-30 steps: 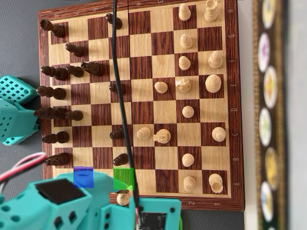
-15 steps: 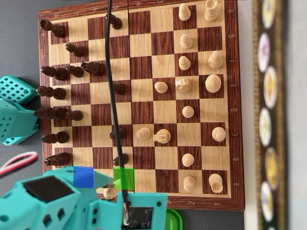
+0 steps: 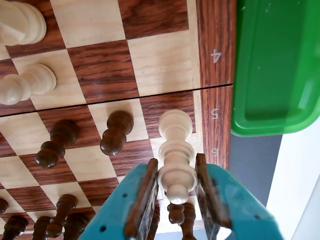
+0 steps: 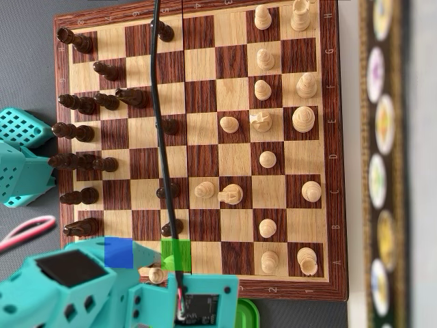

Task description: Play chess

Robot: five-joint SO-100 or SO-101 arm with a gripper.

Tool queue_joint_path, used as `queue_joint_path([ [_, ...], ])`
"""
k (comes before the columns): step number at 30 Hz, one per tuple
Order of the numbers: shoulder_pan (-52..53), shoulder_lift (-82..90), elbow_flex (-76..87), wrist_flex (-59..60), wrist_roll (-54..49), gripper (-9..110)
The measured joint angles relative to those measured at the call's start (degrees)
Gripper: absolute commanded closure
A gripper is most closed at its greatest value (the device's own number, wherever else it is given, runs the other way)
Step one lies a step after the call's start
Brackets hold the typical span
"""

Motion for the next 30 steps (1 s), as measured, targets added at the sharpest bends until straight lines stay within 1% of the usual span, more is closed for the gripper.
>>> queue_joint_path([
  [30,-0.5,0.0,2.5,-2.1,0.0,90],
])
